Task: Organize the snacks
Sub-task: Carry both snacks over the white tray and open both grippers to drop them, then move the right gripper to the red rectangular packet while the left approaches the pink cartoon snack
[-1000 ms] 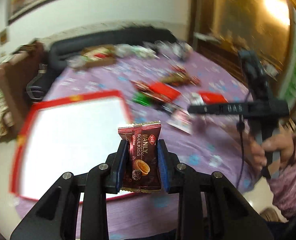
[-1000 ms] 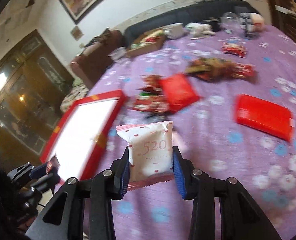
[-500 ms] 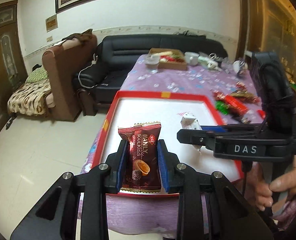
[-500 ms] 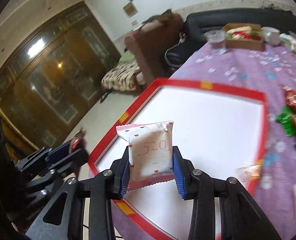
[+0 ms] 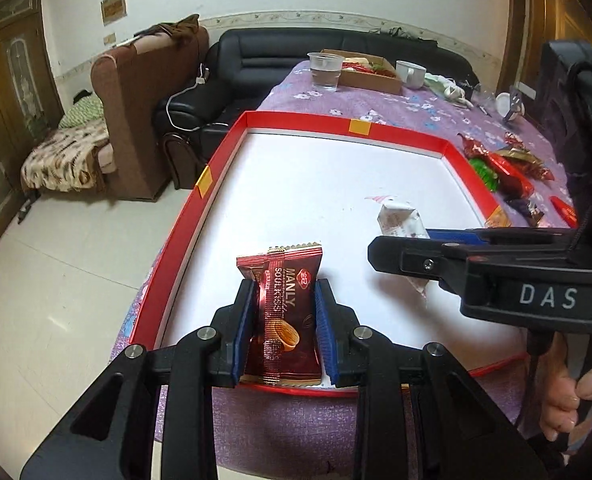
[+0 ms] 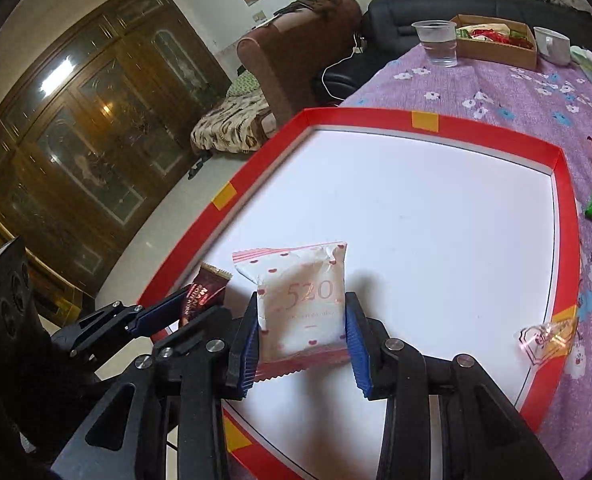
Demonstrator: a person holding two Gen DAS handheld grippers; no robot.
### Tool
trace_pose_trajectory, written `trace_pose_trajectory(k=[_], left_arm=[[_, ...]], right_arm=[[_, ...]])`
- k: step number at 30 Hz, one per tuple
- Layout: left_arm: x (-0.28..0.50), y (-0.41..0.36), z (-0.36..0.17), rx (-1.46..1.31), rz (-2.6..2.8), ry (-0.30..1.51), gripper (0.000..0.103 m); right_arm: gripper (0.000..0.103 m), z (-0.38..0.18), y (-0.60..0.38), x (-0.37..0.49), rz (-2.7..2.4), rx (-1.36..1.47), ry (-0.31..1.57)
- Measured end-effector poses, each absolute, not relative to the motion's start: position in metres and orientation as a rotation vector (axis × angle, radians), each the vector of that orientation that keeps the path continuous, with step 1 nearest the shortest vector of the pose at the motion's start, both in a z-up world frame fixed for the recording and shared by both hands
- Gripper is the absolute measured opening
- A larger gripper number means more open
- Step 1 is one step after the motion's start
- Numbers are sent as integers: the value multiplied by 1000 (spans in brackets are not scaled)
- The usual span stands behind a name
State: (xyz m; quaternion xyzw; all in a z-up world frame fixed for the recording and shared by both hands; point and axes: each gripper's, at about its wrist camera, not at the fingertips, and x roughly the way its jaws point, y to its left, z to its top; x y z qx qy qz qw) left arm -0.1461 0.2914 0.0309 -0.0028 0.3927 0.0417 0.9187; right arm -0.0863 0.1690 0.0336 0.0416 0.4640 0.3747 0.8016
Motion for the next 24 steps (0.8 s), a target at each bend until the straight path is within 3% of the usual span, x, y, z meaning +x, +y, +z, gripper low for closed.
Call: trace_pose_trajectory(k=[6,8,13,17,24], left_arm=[[-155,284,32,18,111,804,32],[-158,282,34,22,121,801,46],[-170,280,48,7,135,755,53],[-180,275,65,7,149,695,68],[-194,254,91,62,130,615,71]], right_arm=[[42,42,166,-92,791,61,999],[42,47,162,-95,786,62,988],[45,60,143,-102,750,83,952],[49,68,123,-101,710,109,929],[54,81,82,-92,627,170,895]])
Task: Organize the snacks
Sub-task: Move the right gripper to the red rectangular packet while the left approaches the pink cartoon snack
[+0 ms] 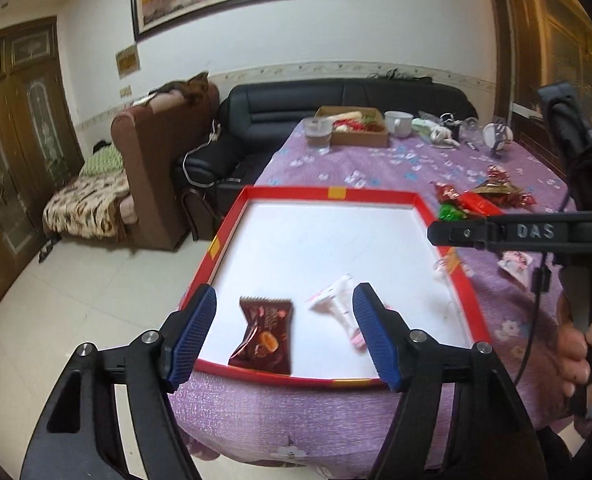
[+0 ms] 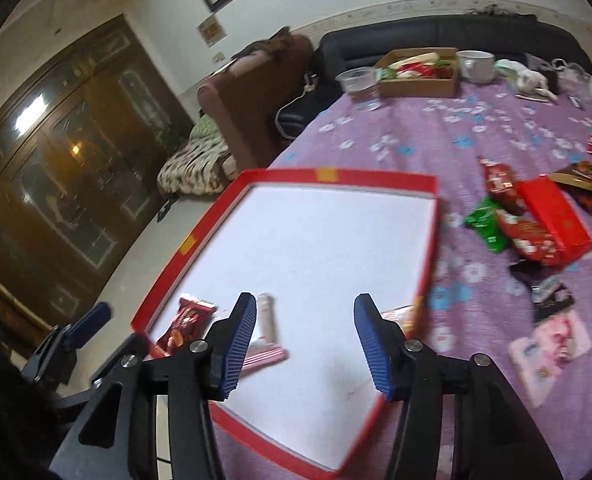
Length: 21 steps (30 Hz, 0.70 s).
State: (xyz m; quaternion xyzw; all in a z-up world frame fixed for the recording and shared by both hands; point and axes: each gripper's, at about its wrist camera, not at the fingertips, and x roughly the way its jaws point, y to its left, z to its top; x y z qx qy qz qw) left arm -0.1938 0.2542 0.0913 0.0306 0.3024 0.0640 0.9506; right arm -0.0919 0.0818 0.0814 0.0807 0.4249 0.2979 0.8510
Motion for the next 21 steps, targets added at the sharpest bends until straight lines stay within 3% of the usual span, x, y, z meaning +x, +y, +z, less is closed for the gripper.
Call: trace_pose_trajectory(k=[4,17,21], left_arm=[[-194,239,100,93,105,595,77],[-180,173,84,211,-4,646,77],[-173,149,68,221,-55,690,77]], right_arm=[[54,86,57,-84,590,204,875],[54,78,-53,-67,452,325,843],[61,78,-112,-75,354,340,819]])
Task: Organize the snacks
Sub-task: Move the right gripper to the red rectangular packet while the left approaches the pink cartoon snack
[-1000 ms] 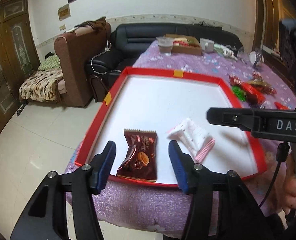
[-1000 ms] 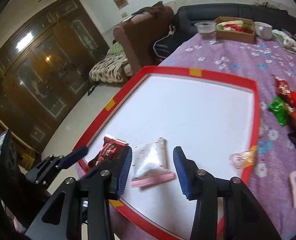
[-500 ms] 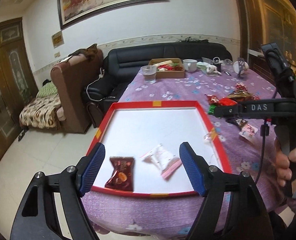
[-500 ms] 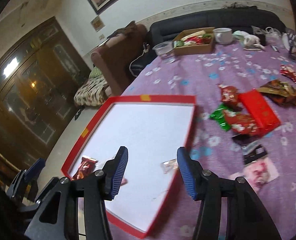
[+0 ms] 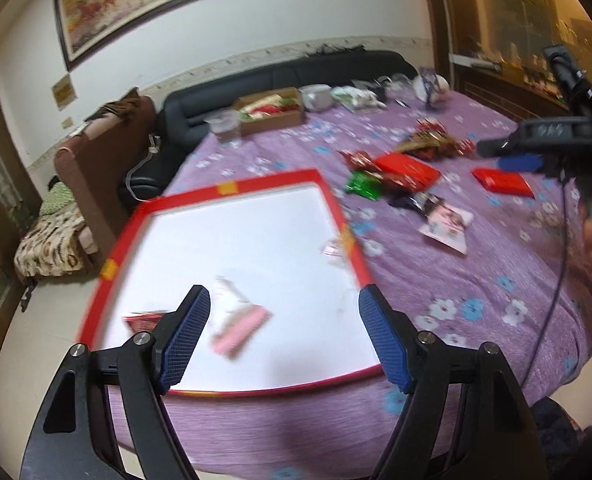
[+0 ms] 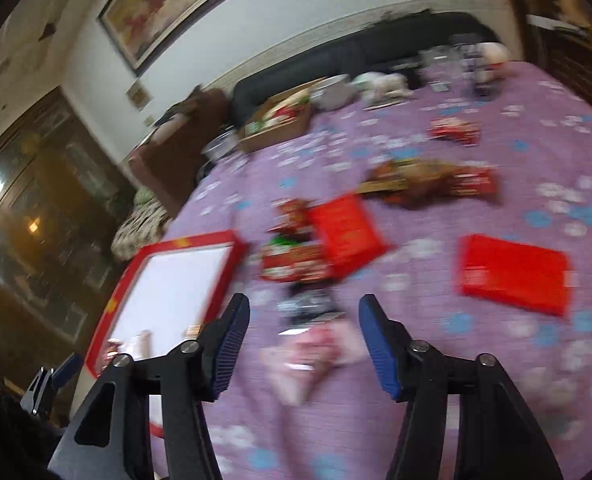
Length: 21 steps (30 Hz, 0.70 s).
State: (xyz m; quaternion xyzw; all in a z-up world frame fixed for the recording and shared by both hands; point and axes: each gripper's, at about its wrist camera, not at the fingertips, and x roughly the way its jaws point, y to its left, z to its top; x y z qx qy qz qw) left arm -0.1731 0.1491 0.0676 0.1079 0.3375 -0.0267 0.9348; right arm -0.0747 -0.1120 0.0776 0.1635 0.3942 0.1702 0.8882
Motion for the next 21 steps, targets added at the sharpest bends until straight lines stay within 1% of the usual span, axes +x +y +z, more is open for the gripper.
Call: trace_pose_trajectory(k=[7,12,15,17,19,21], left_arm=[[-164,98,51,260,-168,743,77],[-157,67,42,292,-233,784,77],[-154,56,39,324,-247,792,77],[-151,54,39,330,-253,803,77],[-148,55,38,323,-266,822,77],[-144,57,37,314,-275,846,77]], right_arm=[[64,58,-223,-80,178,452,832],[64,41,-254,-70,137,450,872],[64,42,-259,-57,151,382,881],[71,46,-259,-48,186,313,878],[84,51,-257,-30,259,211,891],[85,49,-251,-18,334,150,919]])
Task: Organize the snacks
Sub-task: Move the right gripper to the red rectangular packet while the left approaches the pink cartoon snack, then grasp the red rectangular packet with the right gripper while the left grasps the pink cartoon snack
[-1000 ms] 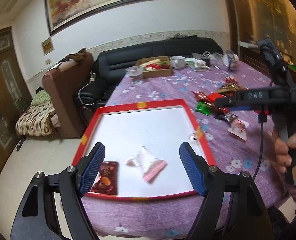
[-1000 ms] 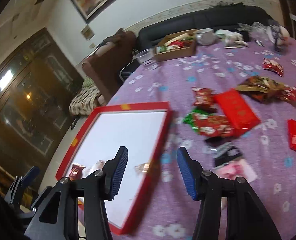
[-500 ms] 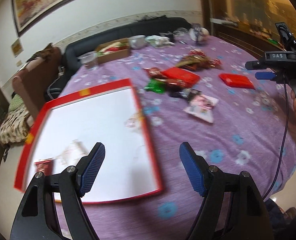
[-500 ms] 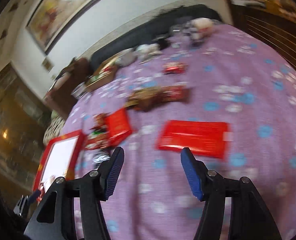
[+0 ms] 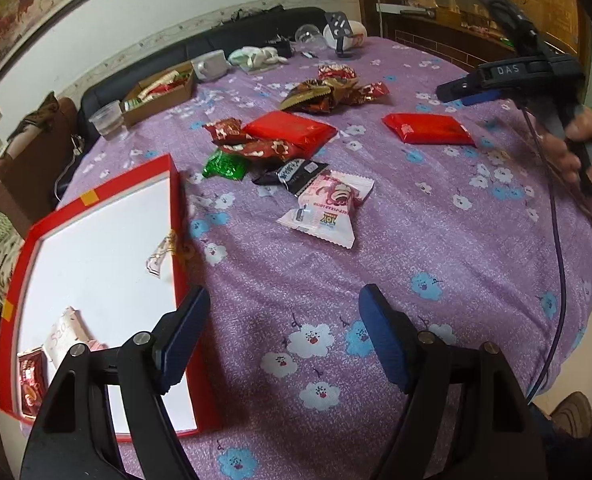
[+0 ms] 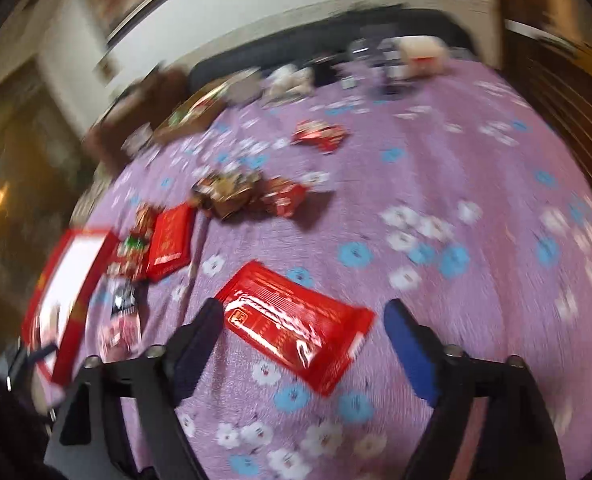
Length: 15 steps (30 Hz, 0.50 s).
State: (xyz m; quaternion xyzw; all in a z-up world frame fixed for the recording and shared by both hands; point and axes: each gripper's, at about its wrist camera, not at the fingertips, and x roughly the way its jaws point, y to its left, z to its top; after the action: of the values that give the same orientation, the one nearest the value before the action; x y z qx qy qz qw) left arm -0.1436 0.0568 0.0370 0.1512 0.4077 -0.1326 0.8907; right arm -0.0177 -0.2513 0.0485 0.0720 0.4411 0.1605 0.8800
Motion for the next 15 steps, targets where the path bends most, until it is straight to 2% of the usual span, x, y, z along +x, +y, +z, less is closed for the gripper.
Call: trace_pose_trajectory(k=[5,6,11,15], left_arm=[[-128,55,33,319,-282,901,77],[-126,54,33,326,-285,907,77],[-110,38,40,406,-343,911,77],[-91,20,41,457,-400,921,77]], right_arm=[[85,25,-230,11,504,37,1034],[88,21,-227,10,517,22,1050],[92,17,-221,-4,553,-49,1035],[89,16,-212,-11,498,-113,1017]])
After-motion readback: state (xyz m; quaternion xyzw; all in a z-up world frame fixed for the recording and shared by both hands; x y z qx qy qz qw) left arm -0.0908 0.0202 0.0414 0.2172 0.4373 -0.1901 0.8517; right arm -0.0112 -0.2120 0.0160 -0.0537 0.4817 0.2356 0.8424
